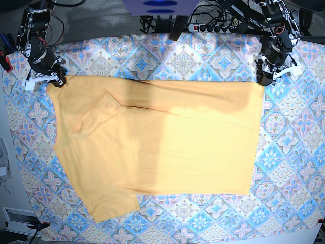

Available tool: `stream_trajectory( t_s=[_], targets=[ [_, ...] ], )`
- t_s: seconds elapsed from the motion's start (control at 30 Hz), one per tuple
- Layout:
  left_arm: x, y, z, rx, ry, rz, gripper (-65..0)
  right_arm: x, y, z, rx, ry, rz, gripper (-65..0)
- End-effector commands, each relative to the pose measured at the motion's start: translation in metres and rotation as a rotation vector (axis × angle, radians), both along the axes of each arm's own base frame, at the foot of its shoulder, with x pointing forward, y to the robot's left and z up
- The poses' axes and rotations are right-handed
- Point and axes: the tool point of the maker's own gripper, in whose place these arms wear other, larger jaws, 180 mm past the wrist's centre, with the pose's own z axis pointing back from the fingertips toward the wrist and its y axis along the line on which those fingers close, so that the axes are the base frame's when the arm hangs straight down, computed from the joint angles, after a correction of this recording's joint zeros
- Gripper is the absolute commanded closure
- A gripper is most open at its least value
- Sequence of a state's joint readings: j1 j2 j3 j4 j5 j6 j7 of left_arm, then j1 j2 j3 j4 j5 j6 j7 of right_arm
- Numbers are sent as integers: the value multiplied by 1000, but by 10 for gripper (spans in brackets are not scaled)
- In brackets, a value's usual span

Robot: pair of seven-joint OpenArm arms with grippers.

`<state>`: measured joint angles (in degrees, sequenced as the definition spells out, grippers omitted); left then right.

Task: Fold the T-shirt properly
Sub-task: 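Drag the shirt edge toward the robot base with both grippers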

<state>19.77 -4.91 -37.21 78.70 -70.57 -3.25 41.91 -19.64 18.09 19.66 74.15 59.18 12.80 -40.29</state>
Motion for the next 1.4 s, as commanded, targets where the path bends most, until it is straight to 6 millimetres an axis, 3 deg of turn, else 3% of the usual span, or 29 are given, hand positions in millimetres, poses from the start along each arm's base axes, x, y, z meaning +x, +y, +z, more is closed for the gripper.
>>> stream_trajectory(
  t_s=[0.0, 0.23, 0.5, 0.6, 0.77, 0.9, 0.97, 1.03, 1.17, 1.37],
  targets=[
    [4, 1, 8, 6, -30, -4, -27, 5, -5, 10, -15, -36, 13, -3],
    [12, -15, 7, -23, -33, -48, -35, 5, -3, 9, -10, -36, 15, -3],
    [20, -26, 7, -59, -48, -58, -290, 5, -3, 9, -10, -36, 15, -3],
    [29, -27, 10, -57, -65, -63, -334, 5, -3, 9, -10, -38, 15, -3],
    [35, -29, 9, -66, -70, -63, -342, 7, -3, 10, -10, -42, 15, -3],
    [32, -30, -12, -117, -29, -32, -341, 8, -3, 11, -11, -45, 14, -3],
    [32, -31, -16, -127, -22, -27, -336, 8, -3, 11, -11, -45, 14, -3],
    [32, -34, -17, -130, -20, -34, -281, 8, -4, 11, -11, -45, 13, -3],
    [32, -35, -17, -135, -19, -37, 0, 9, -5, 12, -13, -47, 12, -3],
    [10, -42, -22, -172, 17, -60, 0, 3, -18, 14, -28, -46, -22, -3]
  ],
)
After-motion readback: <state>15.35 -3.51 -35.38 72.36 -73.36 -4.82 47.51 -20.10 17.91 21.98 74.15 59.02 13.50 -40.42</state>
